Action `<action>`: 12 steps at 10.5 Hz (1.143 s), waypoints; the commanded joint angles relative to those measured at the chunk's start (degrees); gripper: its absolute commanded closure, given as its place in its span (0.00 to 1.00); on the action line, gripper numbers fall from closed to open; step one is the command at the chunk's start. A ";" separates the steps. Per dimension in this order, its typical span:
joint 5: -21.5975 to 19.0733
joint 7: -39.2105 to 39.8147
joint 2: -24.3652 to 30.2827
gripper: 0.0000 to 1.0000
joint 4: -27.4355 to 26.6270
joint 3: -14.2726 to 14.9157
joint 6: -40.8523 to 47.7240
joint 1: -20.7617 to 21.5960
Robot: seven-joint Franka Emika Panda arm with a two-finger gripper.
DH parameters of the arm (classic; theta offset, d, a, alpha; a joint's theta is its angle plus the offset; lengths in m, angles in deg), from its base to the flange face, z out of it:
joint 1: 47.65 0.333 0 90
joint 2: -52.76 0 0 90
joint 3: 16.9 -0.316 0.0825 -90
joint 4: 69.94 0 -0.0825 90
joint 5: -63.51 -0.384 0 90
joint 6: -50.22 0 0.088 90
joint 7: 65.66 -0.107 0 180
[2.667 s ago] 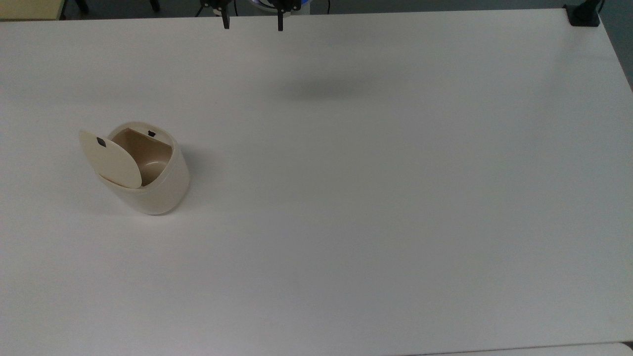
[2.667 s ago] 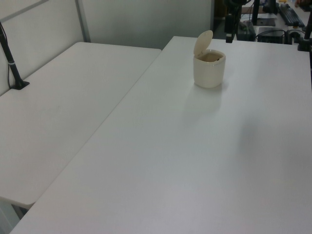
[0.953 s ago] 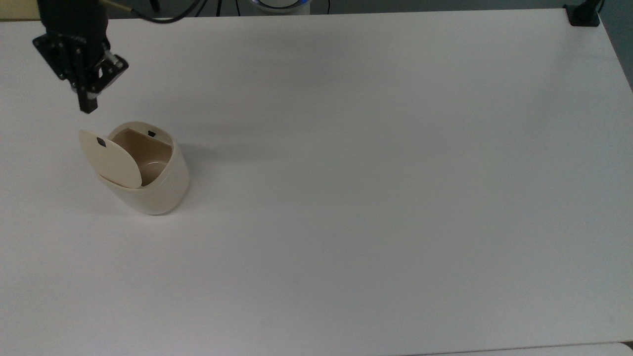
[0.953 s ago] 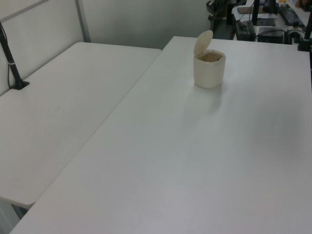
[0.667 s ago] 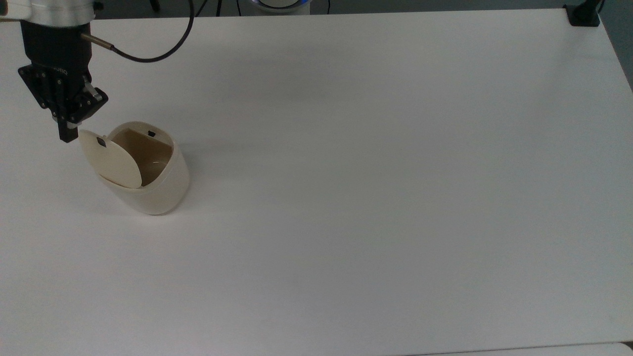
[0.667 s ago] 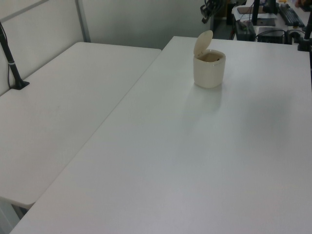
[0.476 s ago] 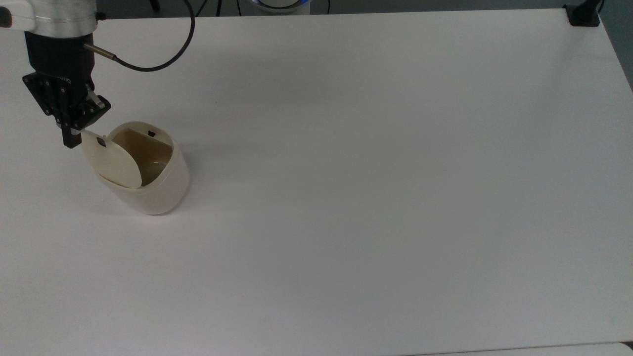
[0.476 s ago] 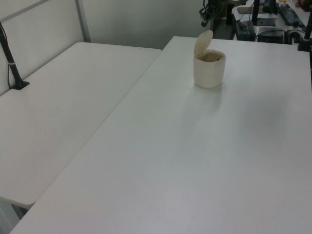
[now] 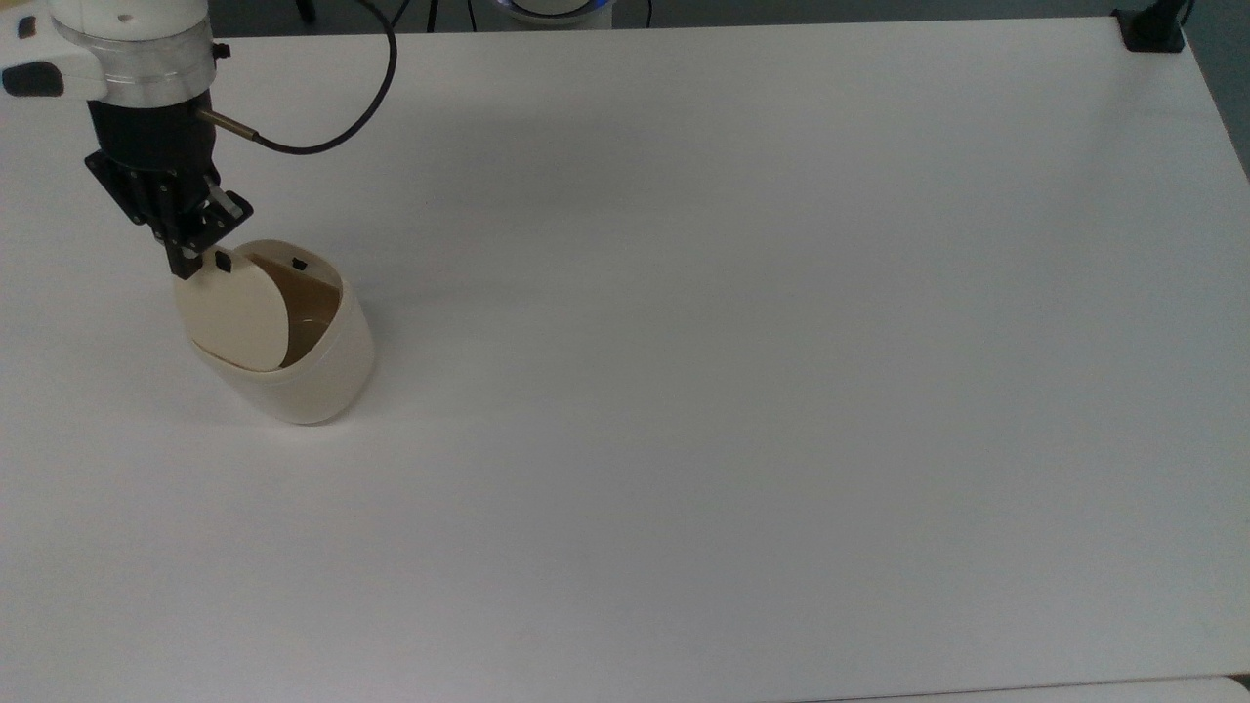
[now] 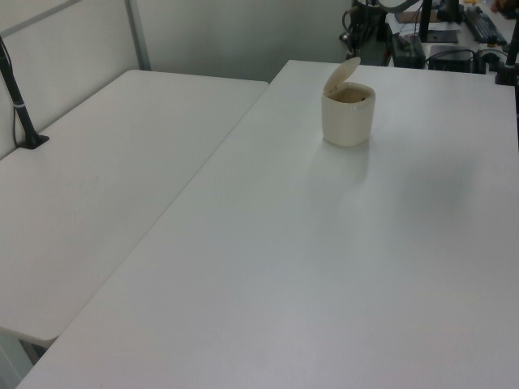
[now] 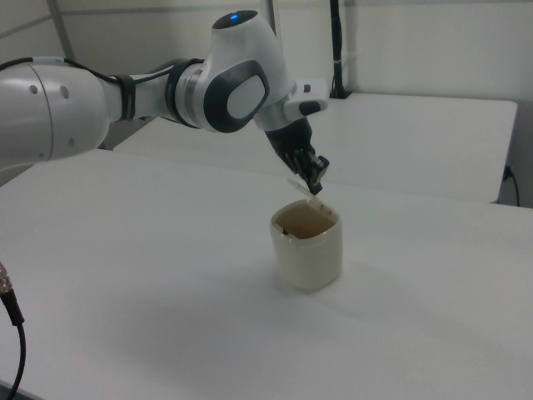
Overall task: Close the trash bin
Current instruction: 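Push the open lid over with the gripper until it shuts on the bin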
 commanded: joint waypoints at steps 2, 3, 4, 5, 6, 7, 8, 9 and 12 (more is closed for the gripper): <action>0.58 4.14 0.43 1.00 -3.44 -0.49 6.24 0.54; 0.58 4.23 0.08 1.00 -3.97 -0.49 6.24 0.54; 0.49 4.14 -0.45 1.00 -4.06 -0.67 6.16 0.63; 0.40 4.14 -1.24 1.00 -4.15 -0.76 6.07 0.63; 0.49 4.14 -1.85 1.00 -4.15 -0.76 5.63 0.63; 0.49 4.14 -2.73 1.00 -4.06 -0.76 5.63 0.63; 0.49 4.14 -2.83 1.00 -4.06 -0.76 5.63 0.63; 0.49 4.14 -2.74 1.00 -4.06 -0.76 5.72 0.72; 0.05 3.53 -1.26 1.00 -2.58 -0.84 7.20 2.12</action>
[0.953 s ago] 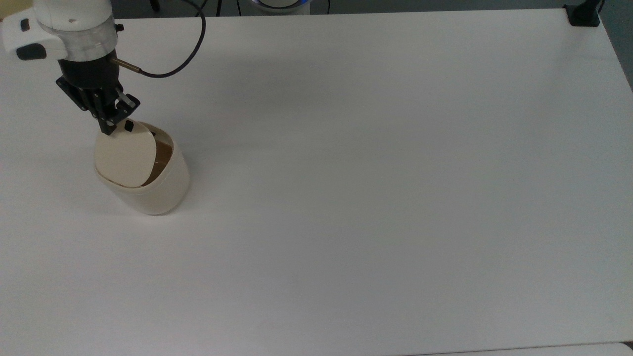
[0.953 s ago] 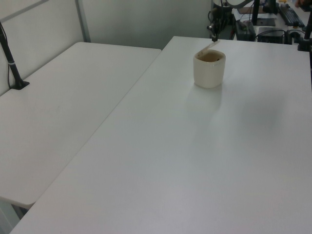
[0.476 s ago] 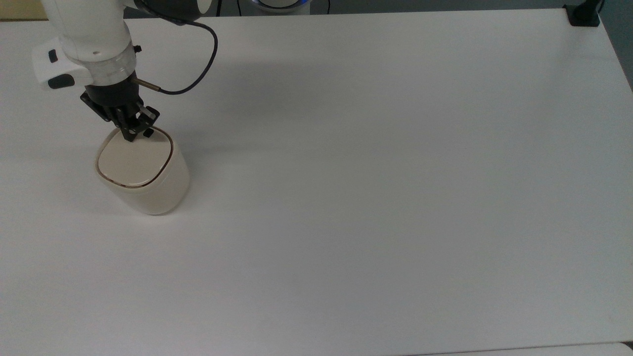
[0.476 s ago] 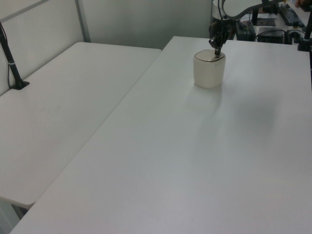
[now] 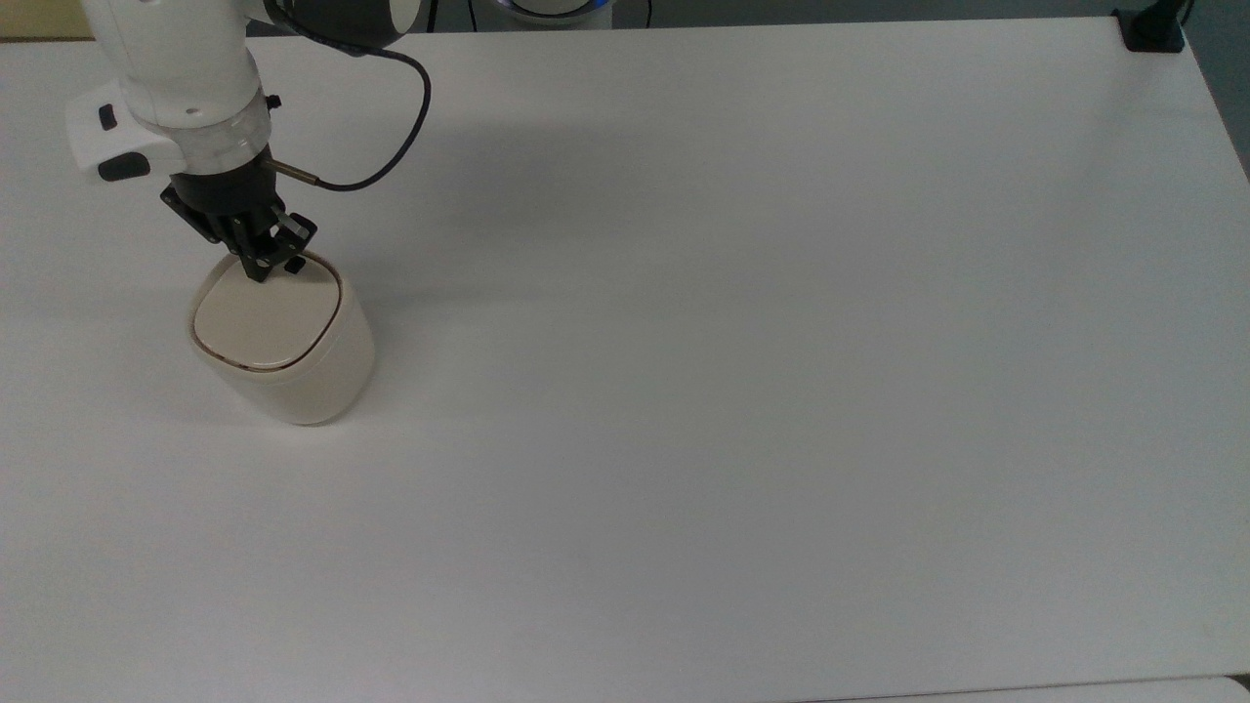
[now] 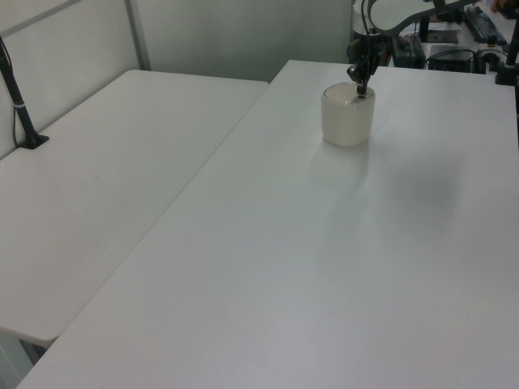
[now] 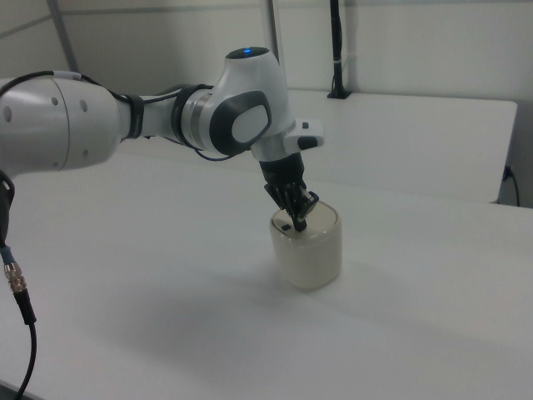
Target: Close the trash bin
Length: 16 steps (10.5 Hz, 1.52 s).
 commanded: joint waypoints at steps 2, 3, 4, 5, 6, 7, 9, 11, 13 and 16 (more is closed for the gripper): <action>0.34 0.70 3.79 1.00 4.00 0.00 8.78 5.25; 0.60 0.62 6.24 1.00 3.93 0.00 11.25 8.05; 0.87 0.61 8.79 1.00 3.58 0.00 14.14 11.13; 0.96 0.79 10.90 1.00 3.40 0.09 16.96 13.33; 1.05 0.88 13.18 0.99 3.32 0.00 18.46 14.75; 0.96 1.84 15.21 0.98 3.14 0.00 20.74 16.15; 0.52 5.43 18.03 0.91 2.62 0.00 26.01 18.18; -0.09 5.36 18.57 0.64 2.09 0.00 26.48 18.45; -0.01 5.36 18.48 0.06 1.38 0.00 26.30 18.45; -0.01 4.83 18.48 0.00 1.38 0.00 26.39 18.45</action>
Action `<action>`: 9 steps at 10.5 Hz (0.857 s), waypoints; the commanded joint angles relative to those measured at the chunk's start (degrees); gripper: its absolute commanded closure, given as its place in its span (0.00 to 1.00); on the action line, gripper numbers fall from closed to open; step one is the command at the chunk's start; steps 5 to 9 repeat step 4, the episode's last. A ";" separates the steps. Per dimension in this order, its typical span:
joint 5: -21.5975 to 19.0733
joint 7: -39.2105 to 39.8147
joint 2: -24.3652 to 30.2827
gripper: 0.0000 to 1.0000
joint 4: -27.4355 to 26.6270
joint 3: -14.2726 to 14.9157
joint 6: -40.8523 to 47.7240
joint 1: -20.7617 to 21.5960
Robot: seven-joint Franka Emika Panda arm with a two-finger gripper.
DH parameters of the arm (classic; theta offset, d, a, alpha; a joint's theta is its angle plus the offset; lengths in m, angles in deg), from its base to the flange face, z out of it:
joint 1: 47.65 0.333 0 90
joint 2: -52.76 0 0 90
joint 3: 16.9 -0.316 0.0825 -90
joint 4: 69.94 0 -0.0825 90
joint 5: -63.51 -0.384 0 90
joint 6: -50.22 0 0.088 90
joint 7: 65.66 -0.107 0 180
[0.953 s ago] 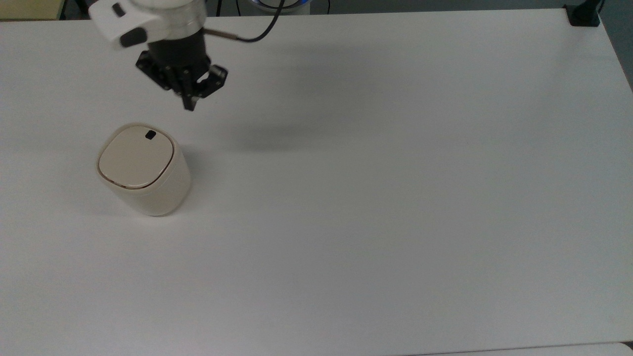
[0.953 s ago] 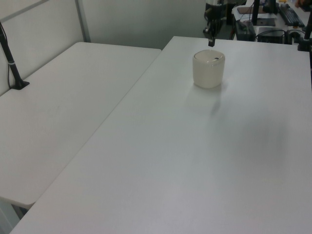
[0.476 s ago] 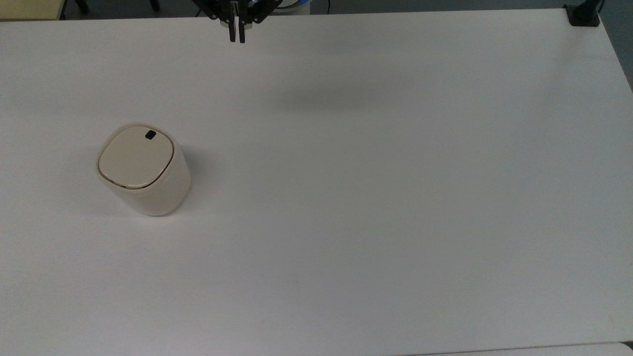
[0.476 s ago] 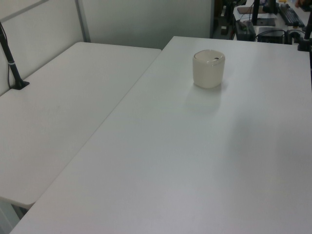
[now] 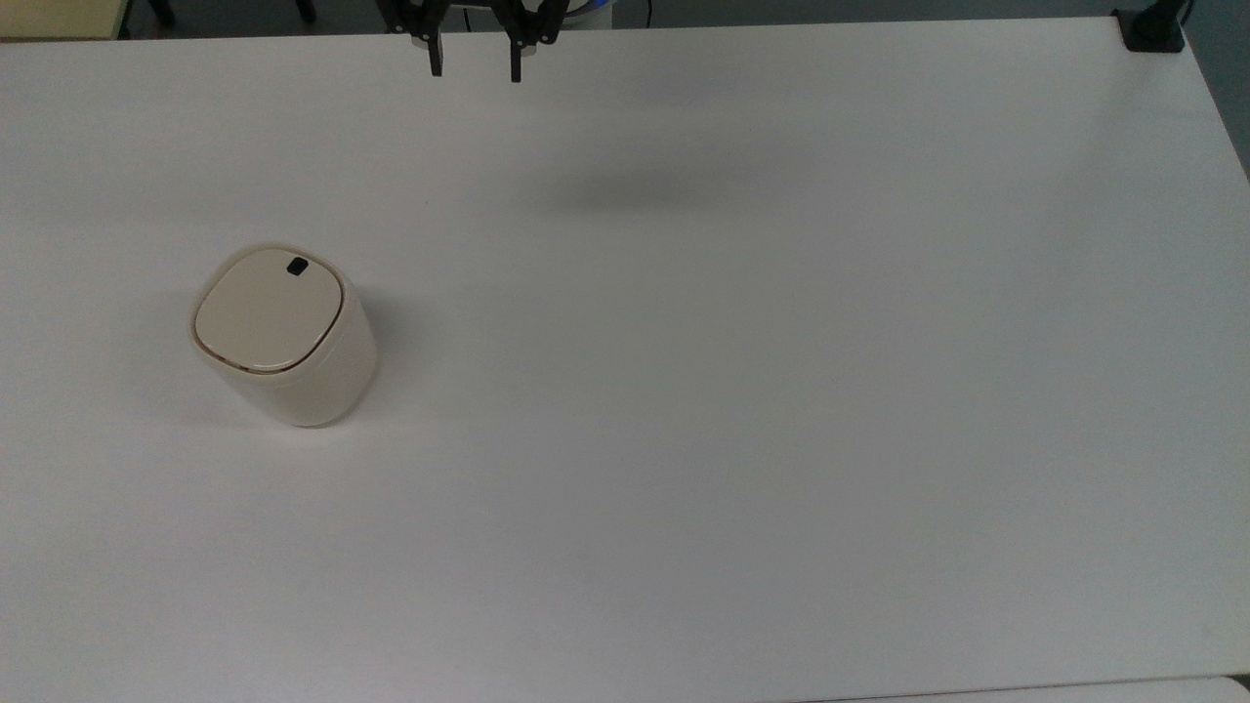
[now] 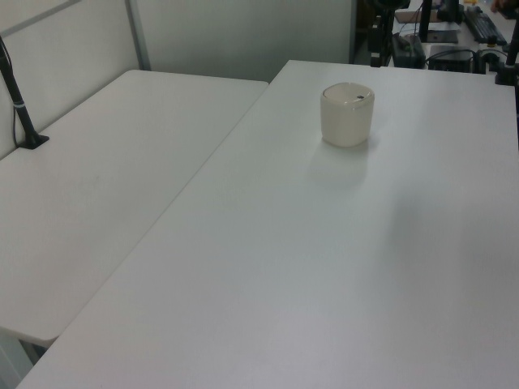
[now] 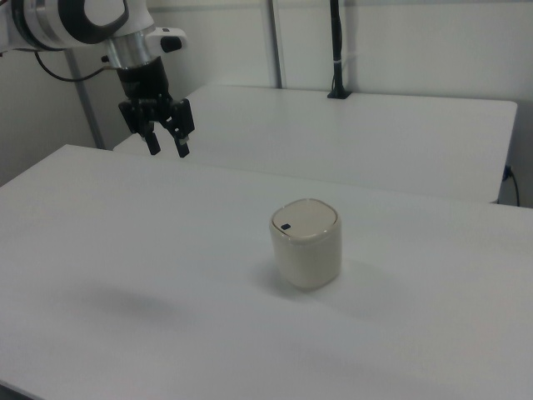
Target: Close the trash bin
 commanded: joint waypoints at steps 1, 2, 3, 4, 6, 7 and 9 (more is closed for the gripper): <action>-0.20 0.72 1.31 0.00 -1.37 0.57 0.33 0.50; -0.11 0.64 1.31 0.00 -1.19 0.57 0.24 0.41; -0.20 0.55 1.40 0.00 -1.11 0.66 0.51 0.41; -0.20 0.55 1.74 0.00 -1.02 0.75 1.03 0.32; -0.20 0.55 1.74 0.00 -1.02 0.75 1.03 0.32; -0.20 0.55 1.74 0.00 -1.02 0.75 1.03 0.32; -0.20 0.55 1.74 0.00 -1.02 0.75 1.03 0.32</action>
